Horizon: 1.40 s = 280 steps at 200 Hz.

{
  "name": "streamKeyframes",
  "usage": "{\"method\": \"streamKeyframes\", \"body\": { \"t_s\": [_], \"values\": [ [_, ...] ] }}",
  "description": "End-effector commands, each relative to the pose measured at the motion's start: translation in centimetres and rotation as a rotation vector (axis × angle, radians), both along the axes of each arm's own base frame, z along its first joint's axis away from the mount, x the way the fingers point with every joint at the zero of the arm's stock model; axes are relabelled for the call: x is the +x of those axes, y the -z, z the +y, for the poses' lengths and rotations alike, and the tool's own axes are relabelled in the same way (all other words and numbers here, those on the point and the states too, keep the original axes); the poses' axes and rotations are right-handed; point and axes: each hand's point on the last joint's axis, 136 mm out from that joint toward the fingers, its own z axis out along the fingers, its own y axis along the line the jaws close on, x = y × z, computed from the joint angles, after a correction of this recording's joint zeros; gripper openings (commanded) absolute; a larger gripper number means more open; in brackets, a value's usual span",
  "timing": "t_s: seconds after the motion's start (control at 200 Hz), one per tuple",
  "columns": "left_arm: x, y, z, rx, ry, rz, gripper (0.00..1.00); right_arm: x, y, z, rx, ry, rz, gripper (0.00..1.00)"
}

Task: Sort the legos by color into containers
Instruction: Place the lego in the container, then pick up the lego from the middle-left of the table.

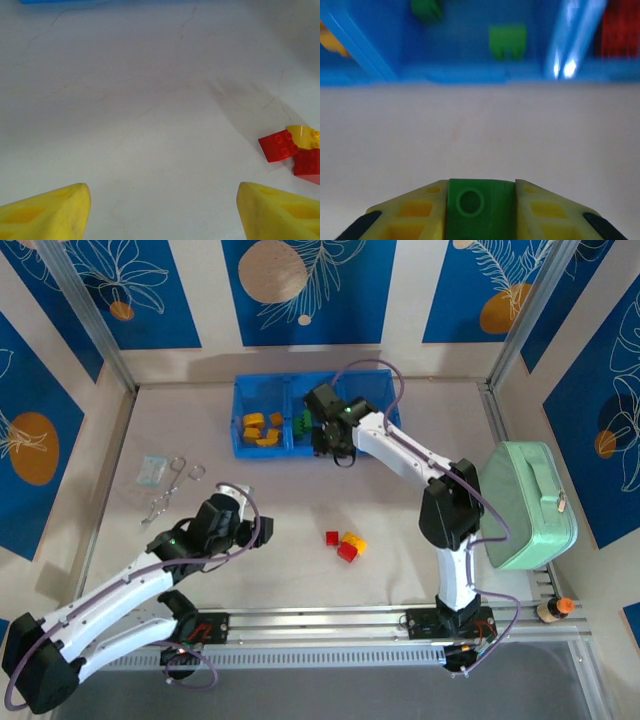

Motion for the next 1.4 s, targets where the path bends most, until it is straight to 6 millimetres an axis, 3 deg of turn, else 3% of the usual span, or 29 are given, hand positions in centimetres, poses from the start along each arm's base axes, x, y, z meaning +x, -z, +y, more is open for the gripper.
{"method": "streamKeyframes", "body": {
  "t_s": [0.0,0.21,0.32,0.35,0.395,0.415,0.51,0.66,0.8,0.936,1.031,1.171,1.396],
  "values": [
    [-1.0,1.0,0.8,0.011,-0.014,0.035,0.76,2.2,1.9,0.3,-0.032,-0.061,0.024,0.24],
    [-1.6,0.3,1.1,0.007,-0.003,0.034,0.76,7.9,2.8,1.7,-0.025,-0.061,0.002,0.23],
    [-1.7,0.0,0.7,-0.004,0.017,0.043,0.76,10.4,2.2,2.9,-0.003,-0.094,-0.054,0.25],
    [-1.7,0.0,0.5,-0.01,0.022,0.049,0.76,10.8,2.1,2.8,-0.002,-0.091,-0.067,0.33],
    [-1.8,0.1,0.1,-0.015,0.031,0.057,0.76,11.3,1.7,2.5,0.002,-0.076,-0.08,0.64],
    [-1.8,0.1,0.0,-0.015,0.036,0.061,0.76,11.3,1.4,2.3,0.005,-0.066,-0.082,0.73],
    [-1.8,0.1,-1.1,-0.01,0.074,0.063,0.76,10.9,-0.5,1.6,0.005,-0.046,-0.107,0.8],
    [-1.5,-0.1,-3.9,0.014,0.15,0.06,0.76,8.7,-5.6,0.3,0.014,-0.032,-0.173,0.81],
    [-1.0,0.0,-7.5,0.016,0.22,0.08,0.77,4.9,-10.7,-1.5,0.051,-0.028,-0.254,0.82],
    [-0.5,0.8,-11.3,0.001,0.277,0.145,0.78,1.1,-12.5,-4.9,0.109,0.016,-0.298,0.83],
    [-0.2,1.8,-13.6,0.004,0.296,0.189,0.78,-1.6,-11.5,-7.8,0.115,0.057,-0.271,0.83],
    [0.4,4.0,-15.5,0.014,0.27,0.273,0.76,-5.3,-7.8,-11.6,0.108,0.12,-0.198,0.83],
    [0.8,6.5,-18.4,0.026,0.255,0.368,0.72,-10.2,-0.8,-13.8,0.133,0.192,-0.047,0.83]
  ]
}}
